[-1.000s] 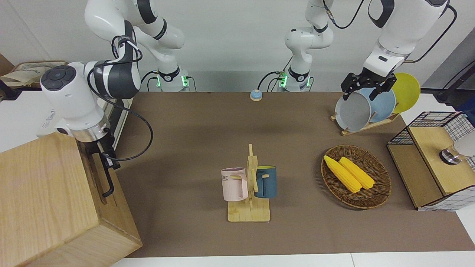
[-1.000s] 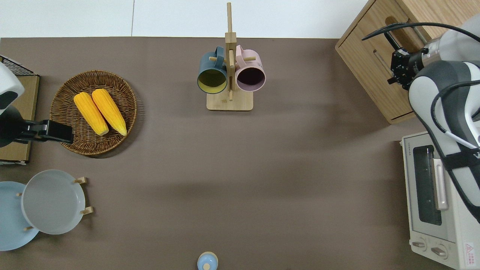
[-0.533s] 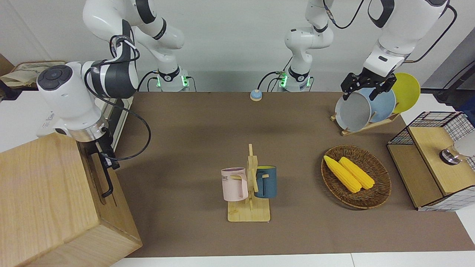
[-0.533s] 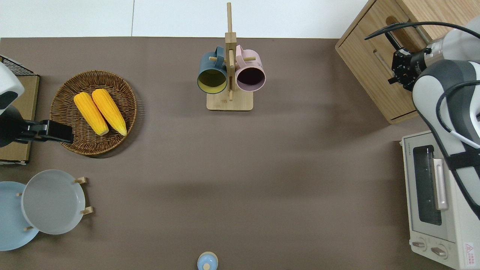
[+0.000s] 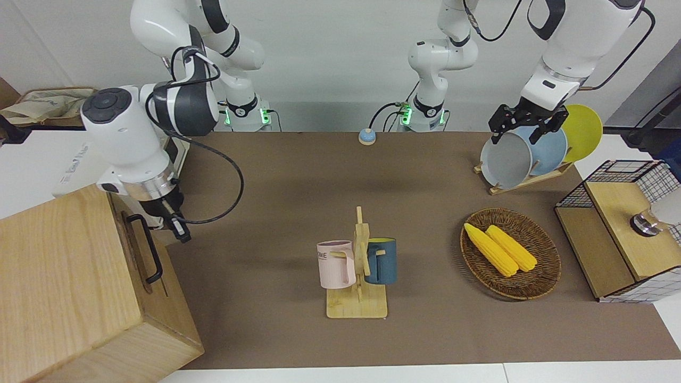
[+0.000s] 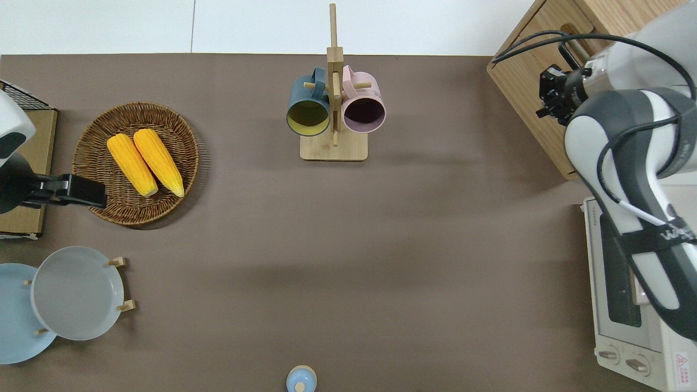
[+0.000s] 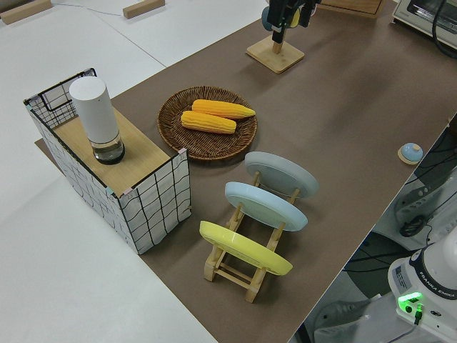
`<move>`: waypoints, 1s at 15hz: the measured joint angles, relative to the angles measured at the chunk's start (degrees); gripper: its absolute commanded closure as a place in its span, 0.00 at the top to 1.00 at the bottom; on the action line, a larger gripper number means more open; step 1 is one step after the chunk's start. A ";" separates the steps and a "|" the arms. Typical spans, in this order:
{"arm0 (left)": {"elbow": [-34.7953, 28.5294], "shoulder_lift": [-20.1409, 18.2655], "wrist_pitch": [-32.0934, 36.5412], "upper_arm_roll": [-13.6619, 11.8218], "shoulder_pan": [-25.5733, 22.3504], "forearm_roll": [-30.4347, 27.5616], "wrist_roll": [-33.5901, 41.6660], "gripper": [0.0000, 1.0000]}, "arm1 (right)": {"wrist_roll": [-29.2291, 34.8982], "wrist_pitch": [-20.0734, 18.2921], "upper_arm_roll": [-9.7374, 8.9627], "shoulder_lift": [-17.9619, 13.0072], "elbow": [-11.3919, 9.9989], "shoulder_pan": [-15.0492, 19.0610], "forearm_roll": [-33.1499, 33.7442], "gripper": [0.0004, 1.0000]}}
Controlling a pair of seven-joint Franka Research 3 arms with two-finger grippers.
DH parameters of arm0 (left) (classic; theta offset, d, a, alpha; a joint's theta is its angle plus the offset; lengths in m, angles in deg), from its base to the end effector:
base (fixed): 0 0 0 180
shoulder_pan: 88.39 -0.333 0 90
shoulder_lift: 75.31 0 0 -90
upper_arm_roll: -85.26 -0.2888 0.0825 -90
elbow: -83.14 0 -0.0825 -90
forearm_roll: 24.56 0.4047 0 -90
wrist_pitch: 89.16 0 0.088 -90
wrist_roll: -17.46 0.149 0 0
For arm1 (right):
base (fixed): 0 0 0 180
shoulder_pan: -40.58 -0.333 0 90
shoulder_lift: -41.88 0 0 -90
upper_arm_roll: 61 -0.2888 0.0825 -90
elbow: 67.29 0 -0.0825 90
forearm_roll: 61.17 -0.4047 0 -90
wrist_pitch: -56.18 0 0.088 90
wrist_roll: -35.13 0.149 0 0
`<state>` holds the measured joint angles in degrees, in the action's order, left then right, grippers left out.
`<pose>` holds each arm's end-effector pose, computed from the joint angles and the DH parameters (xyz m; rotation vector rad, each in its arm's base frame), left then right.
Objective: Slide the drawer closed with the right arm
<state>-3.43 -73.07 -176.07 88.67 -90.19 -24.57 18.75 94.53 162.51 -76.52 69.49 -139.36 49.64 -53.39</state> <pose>0.5794 -0.0158 0.5574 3.1378 -0.0794 -0.0519 0.7230 0.0312 0.4353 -2.7454 1.3811 -0.1796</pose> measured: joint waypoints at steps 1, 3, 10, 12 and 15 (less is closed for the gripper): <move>0.00 0.00 0.00 0.00 0.00 0.00 0.00 0.99 | 0.00 -0.24 -0.04 -0.34 0.12 -2.17 0.00 0.00; 0.00 0.00 0.00 0.00 0.00 0.00 0.00 0.99 | -0.01 -1.54 -0.06 -1.35 0.05 -4.34 0.01 0.00; 0.00 0.00 0.00 0.00 0.00 0.00 0.00 0.99 | -16.31 -12.19 -0.22 -10.26 -1.97 -9.85 -5.14 0.00; 0.00 0.00 0.00 0.00 0.00 0.00 0.00 0.99 | -25.58 -13.71 0.52 -11.53 -3.12 -9.70 -5.20 0.00; 0.00 0.00 0.00 0.00 0.00 0.00 0.00 0.99 | -37.73 -14.73 4.09 -12.90 -3.89 -9.54 -5.21 0.00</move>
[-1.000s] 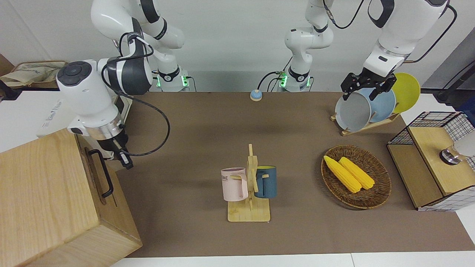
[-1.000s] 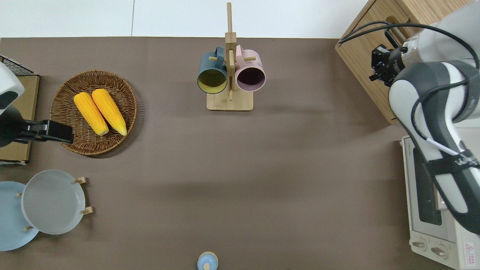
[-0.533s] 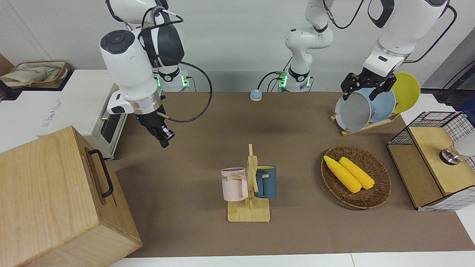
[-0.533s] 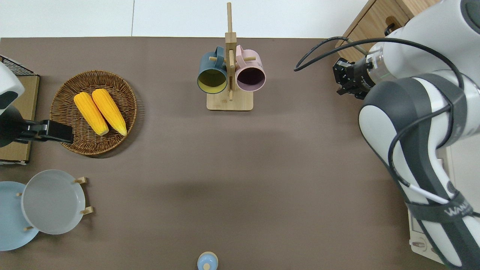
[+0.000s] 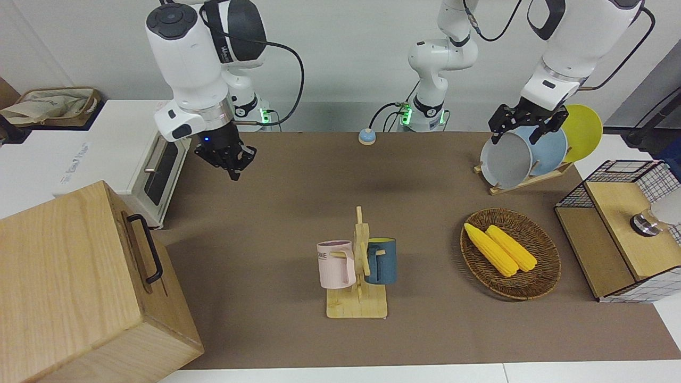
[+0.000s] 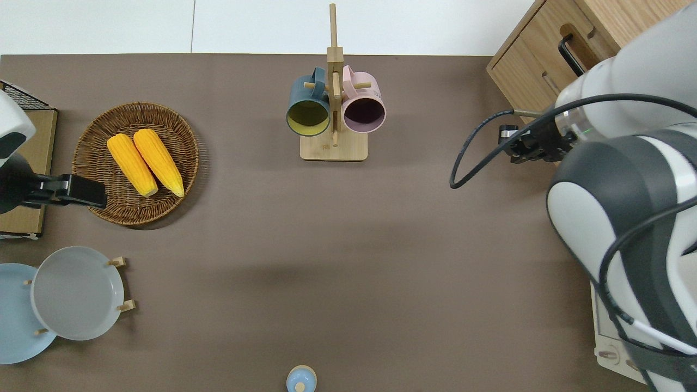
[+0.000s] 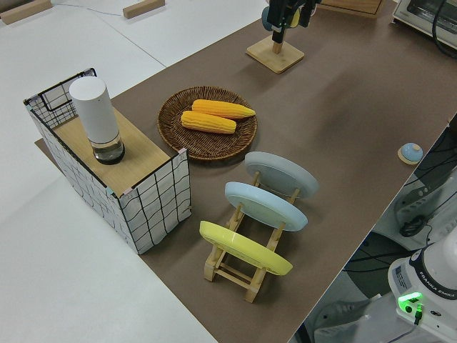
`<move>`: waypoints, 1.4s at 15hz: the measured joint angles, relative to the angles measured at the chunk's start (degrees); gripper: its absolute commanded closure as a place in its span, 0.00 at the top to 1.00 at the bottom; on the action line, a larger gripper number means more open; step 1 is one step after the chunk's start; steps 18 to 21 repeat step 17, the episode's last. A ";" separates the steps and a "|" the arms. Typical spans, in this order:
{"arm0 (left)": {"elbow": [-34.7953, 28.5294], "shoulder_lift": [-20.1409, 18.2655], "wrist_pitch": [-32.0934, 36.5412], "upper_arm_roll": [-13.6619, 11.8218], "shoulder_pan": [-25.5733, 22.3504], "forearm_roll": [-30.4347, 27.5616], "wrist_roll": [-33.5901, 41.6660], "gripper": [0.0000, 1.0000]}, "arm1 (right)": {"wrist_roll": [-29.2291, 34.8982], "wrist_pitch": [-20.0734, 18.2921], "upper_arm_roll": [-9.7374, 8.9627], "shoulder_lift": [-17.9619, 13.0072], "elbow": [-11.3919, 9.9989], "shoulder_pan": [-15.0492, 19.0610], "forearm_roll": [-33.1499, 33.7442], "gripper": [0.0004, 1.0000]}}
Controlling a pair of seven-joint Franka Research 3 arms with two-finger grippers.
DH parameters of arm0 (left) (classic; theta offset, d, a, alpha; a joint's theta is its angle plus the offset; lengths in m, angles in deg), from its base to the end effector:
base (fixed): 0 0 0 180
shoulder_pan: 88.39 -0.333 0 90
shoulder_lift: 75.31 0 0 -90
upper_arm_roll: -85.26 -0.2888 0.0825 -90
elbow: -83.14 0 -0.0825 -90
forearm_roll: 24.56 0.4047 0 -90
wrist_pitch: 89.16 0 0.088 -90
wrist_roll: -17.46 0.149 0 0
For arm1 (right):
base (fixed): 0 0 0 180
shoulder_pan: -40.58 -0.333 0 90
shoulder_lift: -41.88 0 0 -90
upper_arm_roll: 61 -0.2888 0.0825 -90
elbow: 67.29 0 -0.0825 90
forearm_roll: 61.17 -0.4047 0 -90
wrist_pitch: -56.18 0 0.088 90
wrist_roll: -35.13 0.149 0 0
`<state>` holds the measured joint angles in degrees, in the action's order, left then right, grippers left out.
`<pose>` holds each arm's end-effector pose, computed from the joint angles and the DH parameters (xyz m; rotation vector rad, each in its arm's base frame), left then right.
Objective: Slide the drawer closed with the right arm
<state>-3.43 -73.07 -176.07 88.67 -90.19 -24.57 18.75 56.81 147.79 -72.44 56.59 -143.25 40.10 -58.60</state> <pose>0.5794 -0.0158 0.5574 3.1378 -0.0794 -0.0519 0.6384 0.1140 0.5244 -3.1179 0.2758 -0.0295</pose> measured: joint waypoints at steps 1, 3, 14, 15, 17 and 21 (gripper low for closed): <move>0.00 0.00 0.00 0.00 0.00 0.00 0.00 0.99 | -3.83 -0.08 1.77 -0.51 -0.21 0.02 -0.01 0.00; 0.00 0.00 0.00 0.00 0.00 0.00 0.00 0.99 | -8.20 -0.10 3.69 -1.27 -0.43 0.04 -0.08 0.00; 0.00 0.00 0.00 0.00 0.00 0.00 0.00 0.99 | -12.25 -0.11 3.90 -3.49 -0.64 -1.44 -1.96 0.98; 0.00 0.00 0.00 0.00 0.00 0.00 0.00 0.99 | -12.39 -0.11 4.09 -3.49 -0.76 -1.38 -1.96 0.98; 0.00 0.00 0.00 0.00 0.00 0.00 0.00 0.99 | -12.78 -0.11 4.16 -3.48 -0.95 -1.42 -1.94 0.98; 0.00 0.00 0.00 0.00 0.00 0.00 0.00 0.99 | -12.78 -0.11 4.16 -3.48 -0.95 -1.42 -1.94 0.98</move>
